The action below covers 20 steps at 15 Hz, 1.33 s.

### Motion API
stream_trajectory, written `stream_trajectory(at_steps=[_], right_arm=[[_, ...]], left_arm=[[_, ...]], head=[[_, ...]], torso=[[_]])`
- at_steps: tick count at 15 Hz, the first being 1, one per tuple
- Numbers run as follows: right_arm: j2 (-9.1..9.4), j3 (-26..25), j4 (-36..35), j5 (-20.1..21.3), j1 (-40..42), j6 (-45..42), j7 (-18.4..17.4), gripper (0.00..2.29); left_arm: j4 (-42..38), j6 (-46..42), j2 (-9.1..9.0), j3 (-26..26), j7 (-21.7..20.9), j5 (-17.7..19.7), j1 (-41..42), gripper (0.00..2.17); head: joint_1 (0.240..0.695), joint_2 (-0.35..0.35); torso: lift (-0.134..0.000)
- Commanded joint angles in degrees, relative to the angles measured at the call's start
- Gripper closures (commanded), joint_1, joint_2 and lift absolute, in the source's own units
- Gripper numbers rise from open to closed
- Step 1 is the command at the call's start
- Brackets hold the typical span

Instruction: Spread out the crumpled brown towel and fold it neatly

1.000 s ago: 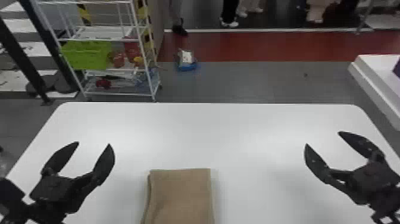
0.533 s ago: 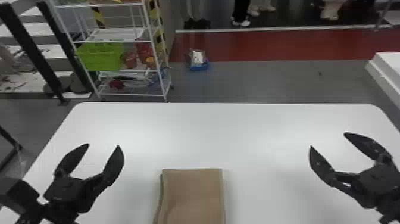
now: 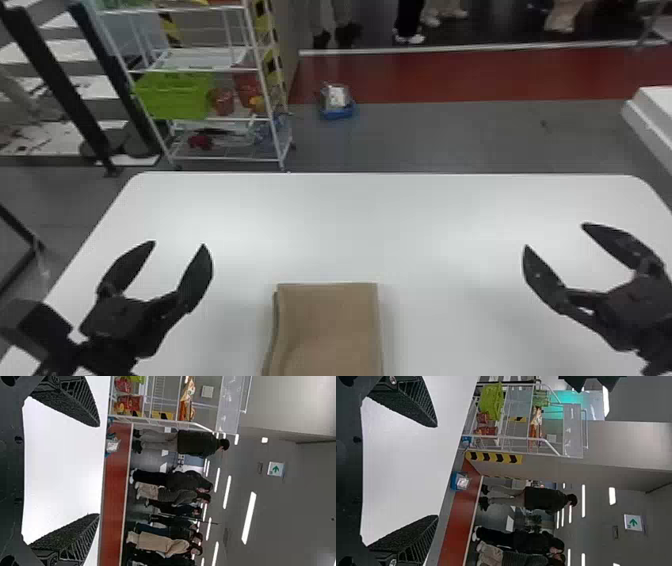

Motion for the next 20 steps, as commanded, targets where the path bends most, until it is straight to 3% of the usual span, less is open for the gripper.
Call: stream_trajectory(at_steps=[1, 20], right_arm=[[0.05, 0.1, 0.1, 0.0, 0.0, 0.0, 0.0, 0.06], [0.05, 0.7, -0.1, 0.0, 0.4, -0.2, 0.0, 0.07]], left_arm=[[0.0, 0.0, -0.15, 0.0, -0.1, 0.2, 0.1, 0.08], [0.5, -1.2, -0.15, -0.6, -0.4, 0.5, 0.1, 0.08]], head=[[0.695, 0.109], [0.695, 0.111]], torso=[[-0.122], [-0.122]])
